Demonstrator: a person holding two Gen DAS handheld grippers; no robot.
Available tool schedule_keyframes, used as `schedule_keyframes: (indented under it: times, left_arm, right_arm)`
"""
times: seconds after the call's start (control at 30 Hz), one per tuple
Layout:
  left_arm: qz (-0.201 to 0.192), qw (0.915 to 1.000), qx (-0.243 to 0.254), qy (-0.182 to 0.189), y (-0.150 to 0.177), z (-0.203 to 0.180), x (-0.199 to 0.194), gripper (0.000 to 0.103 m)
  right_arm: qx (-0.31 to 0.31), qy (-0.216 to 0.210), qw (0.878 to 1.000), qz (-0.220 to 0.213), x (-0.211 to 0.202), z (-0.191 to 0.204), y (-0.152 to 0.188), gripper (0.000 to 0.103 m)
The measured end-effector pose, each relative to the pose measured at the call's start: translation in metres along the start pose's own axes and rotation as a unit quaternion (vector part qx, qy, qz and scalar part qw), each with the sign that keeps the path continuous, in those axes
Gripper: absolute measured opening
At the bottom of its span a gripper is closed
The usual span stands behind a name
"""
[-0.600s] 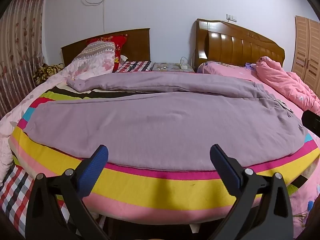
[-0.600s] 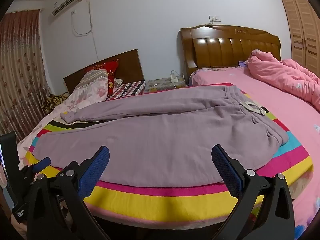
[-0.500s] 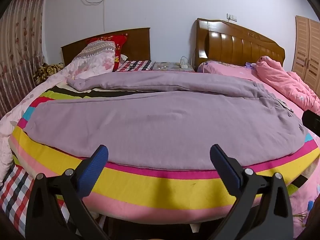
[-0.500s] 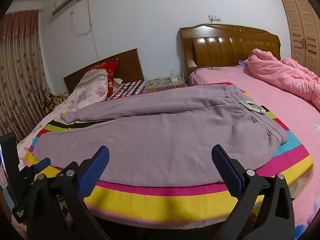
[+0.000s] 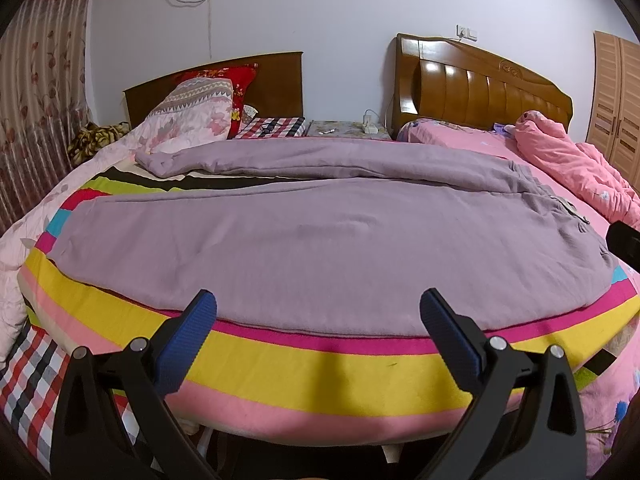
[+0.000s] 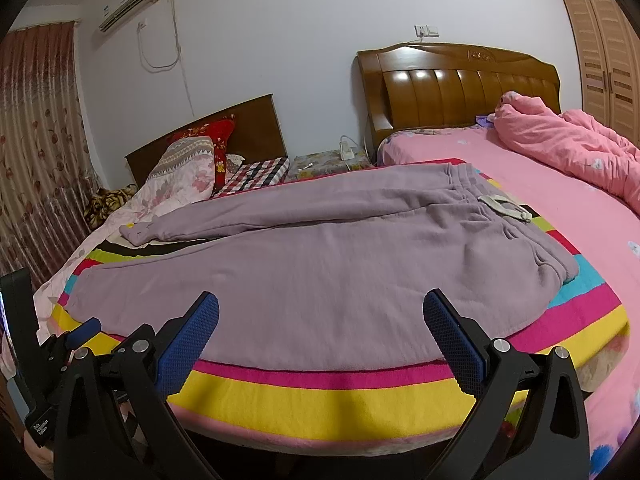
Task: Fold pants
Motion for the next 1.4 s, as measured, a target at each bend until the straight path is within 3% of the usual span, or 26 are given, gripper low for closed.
schedule_keyframes:
  times: [0.27,0.6,0.77,0.97,1.07,1.17,1.3,1.4]
  left_arm:
    - [0.011,0.9999,-0.004,-0.003,0.004,-0.002,0.002,0.102]
    - [0.027,0.9986,0.044,-0.008,-0.020,-0.010,0.023,0.102]
    - [0.056,0.9974,0.042,0.020,-0.036,-0.015,0.051,0.102]
    - [0.056,0.9963,0.025,0.060,-0.069,-0.016,0.082,0.102]
    - [0.040,0.9970,0.051,0.042,-0.091,-0.014,0.091,0.102]
    - [0.060,0.9930,0.065,0.078,-0.107,-0.015,0.111,0.102]
    - [0.058,0.9938,0.047,0.082,-0.128,-0.015,0.140,0.102]
    - [0.050,0.9946,-0.007,0.090,-0.151,-0.014,0.168,0.102]
  right_arm:
    - [0.001,-0.001,1.000,0.005,0.003,0.000,0.003,0.099]
    - [-0.013,0.015,0.999,0.027,0.036,-0.013,0.000,0.099]
    - [-0.006,0.023,0.999,0.048,0.063,-0.025,-0.011,0.099]
    - [-0.045,-0.016,0.997,0.057,0.088,-0.026,-0.040,0.099]
    - [-0.089,-0.032,0.995,0.038,0.097,-0.027,-0.062,0.099]
    - [-0.101,-0.034,0.994,0.032,0.115,-0.036,-0.081,0.099]
    - [-0.104,-0.038,0.992,0.055,0.161,-0.043,-0.104,0.099]
    - [-0.127,-0.027,0.989,0.076,0.208,-0.042,-0.125,0.099]
Point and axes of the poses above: each gripper's, at about its wrist camera, not at the fingertips, and x roughly the way its jaws point, z to its left, y to its underside, the point moved 5 cm from there along x, roughly the way its jaws point, and after that the axes turned 15 degrees about y, right-handed, at the moved point
